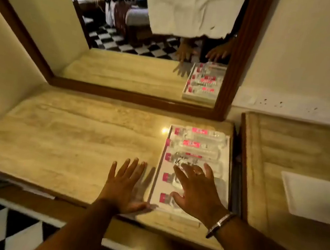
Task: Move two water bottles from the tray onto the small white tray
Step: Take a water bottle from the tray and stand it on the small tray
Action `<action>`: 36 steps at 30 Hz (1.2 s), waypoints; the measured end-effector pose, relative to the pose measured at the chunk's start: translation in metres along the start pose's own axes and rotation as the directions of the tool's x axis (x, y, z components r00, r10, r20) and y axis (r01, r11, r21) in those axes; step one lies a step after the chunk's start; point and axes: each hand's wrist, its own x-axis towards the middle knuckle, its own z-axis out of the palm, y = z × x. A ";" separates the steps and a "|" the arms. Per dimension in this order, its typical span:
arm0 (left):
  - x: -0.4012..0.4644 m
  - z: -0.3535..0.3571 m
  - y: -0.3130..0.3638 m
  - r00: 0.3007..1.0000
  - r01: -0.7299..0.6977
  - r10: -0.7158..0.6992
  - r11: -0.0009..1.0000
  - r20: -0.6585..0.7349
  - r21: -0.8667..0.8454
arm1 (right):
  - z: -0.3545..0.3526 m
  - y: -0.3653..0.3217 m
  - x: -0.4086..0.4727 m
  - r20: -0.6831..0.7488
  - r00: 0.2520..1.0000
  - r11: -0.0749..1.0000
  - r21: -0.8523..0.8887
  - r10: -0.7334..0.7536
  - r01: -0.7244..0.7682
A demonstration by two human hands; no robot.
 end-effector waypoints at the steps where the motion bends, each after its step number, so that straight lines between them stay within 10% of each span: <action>1: -0.009 0.014 -0.010 0.999 -0.030 0.030 0.999 0.024 0.021 | 0.012 -0.015 0.003 0.024 0.999 0.999 -0.004 -0.042 0.042; 12: 0.002 0.086 -0.022 0.984 -0.016 0.026 0.998 0.174 -0.058 | 0.055 -0.062 0.024 0.294 0.952 0.967 -0.203 -0.090 0.154; 19: 0.008 0.101 -0.027 0.977 -0.071 0.075 0.997 0.198 -0.029 | -0.020 -0.029 0.029 -0.135 0.983 0.977 0.191 0.120 -0.093; 24: 0.009 0.099 -0.029 0.980 -0.048 0.051 0.999 0.190 -0.023 | -0.053 0.002 -0.004 -0.134 0.934 0.904 0.330 0.331 -0.273; 36: 0.003 0.094 -0.023 0.981 -0.020 0.024 1.000 0.190 -0.020 | -0.035 0.014 -0.031 -0.136 0.940 0.882 0.411 0.312 -0.233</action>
